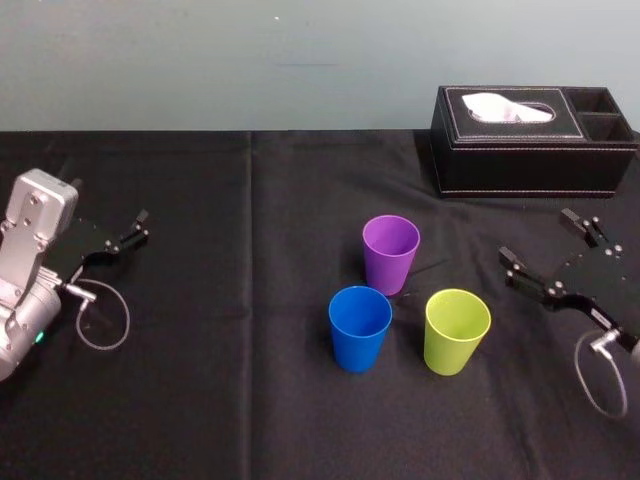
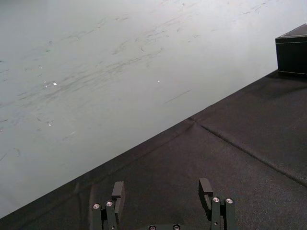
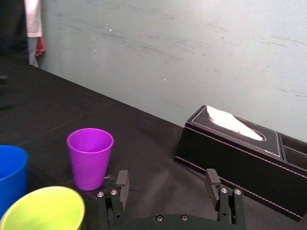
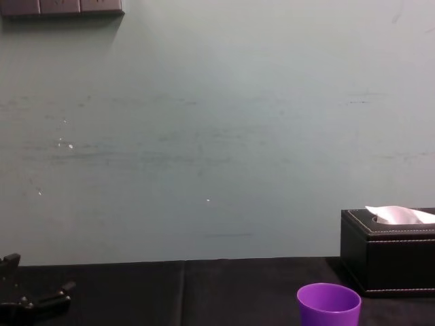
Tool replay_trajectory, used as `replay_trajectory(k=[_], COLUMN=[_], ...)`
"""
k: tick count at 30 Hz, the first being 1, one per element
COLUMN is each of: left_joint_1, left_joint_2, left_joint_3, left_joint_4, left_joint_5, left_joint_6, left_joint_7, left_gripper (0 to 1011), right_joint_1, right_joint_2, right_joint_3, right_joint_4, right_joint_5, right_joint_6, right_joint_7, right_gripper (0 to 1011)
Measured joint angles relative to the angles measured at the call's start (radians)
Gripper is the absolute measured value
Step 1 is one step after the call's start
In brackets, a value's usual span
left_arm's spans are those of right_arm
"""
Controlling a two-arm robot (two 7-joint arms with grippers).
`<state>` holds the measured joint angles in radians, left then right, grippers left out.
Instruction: Stack the three plastic cups sequentially using one hand.
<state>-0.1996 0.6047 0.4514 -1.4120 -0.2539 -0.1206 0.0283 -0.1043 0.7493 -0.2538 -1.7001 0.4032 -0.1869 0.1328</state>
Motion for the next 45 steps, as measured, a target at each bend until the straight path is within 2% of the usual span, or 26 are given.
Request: replay_trajectory(k=[3,8,10,12,13,16,22,29,36,45], left_joint_1=[0.0,0.0,0.0,0.0,0.0,0.0,0.0,0.0,0.0,0.0], left_joint_2=[0.0,0.0,0.0,0.0,0.0,0.0,0.0,0.0,0.0,0.0], left_joint_3=[0.0,0.0,0.0,0.0,0.0,0.0,0.0,0.0,0.0,0.0], left_joint_4=[0.0,0.0,0.0,0.0,0.0,0.0,0.0,0.0,0.0,0.0], left_joint_5=[0.0,0.0,0.0,0.0,0.0,0.0,0.0,0.0,0.0,0.0], left_joint_6=[0.0,0.0,0.0,0.0,0.0,0.0,0.0,0.0,0.0,0.0], left_joint_7=[0.0,0.0,0.0,0.0,0.0,0.0,0.0,0.0,0.0,0.0], left_gripper=[1011,1012,1012,1011,1012,1011,1011,1011,1011,1011], right_joint_1=[-0.036,-0.121,-0.14,-0.182,-0.182,-0.226,-0.27,-0.259,-0.212,-0.17], right_joint_2=[0.015,0.051,0.062,0.088,0.088,0.117,0.144,0.136,0.095,0.053], right_joint_3=[0.02,0.071,0.081,0.101,0.101,0.125,0.14,0.104,0.063,0.039], right_joint_4=[-0.025,-0.076,-0.084,-0.1,-0.1,-0.114,-0.121,-0.093,-0.055,-0.034], right_joint_5=[0.013,0.063,0.083,0.122,0.122,0.172,0.195,0.176,0.137,0.11], right_joint_6=[-0.009,-0.033,-0.036,-0.041,-0.041,-0.047,-0.051,-0.033,0.007,0.031], right_joint_7=[0.012,0.06,0.083,0.135,0.135,0.204,0.272,0.323,0.34,0.365], right_gripper=[1004,1004,1004,1004,1004,1004,1004,1004,1004,1004])
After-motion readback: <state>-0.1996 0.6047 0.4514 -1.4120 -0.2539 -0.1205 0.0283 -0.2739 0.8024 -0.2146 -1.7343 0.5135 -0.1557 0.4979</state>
